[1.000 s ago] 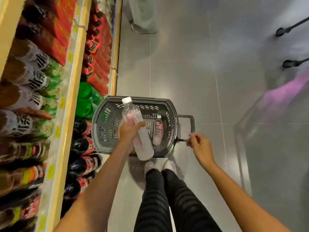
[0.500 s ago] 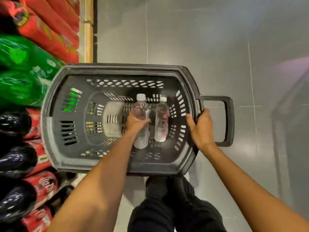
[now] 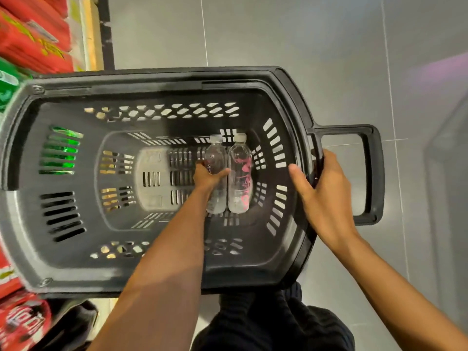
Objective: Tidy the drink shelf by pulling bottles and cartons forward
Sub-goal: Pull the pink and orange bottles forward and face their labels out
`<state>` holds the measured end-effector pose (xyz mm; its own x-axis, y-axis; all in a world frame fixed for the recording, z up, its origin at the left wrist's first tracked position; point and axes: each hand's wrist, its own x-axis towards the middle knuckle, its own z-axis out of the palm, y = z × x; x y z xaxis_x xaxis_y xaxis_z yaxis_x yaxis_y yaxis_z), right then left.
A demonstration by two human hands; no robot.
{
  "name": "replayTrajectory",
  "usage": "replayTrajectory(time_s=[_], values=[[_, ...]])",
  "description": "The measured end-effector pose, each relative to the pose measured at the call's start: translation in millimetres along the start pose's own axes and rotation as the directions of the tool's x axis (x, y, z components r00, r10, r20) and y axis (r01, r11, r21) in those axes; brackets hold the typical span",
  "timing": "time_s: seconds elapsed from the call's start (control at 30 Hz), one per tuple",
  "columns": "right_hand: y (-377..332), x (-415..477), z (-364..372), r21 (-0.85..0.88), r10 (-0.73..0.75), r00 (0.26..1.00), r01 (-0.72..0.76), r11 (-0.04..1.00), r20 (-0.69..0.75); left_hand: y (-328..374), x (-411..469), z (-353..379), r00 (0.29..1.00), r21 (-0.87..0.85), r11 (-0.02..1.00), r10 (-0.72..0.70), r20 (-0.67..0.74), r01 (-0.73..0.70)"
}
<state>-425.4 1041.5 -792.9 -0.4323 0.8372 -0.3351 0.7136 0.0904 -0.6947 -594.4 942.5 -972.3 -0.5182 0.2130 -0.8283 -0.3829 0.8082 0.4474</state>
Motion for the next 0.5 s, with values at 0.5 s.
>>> replayTrajectory(time_s=[0.5], values=[[-43, -19, -55, -0.199, 0.132, 0.989, -0.117, 0.973, 0.062, 59, -135, -66, 0.939, 0.188, 0.922, 0.344, 0.004, -0.338]])
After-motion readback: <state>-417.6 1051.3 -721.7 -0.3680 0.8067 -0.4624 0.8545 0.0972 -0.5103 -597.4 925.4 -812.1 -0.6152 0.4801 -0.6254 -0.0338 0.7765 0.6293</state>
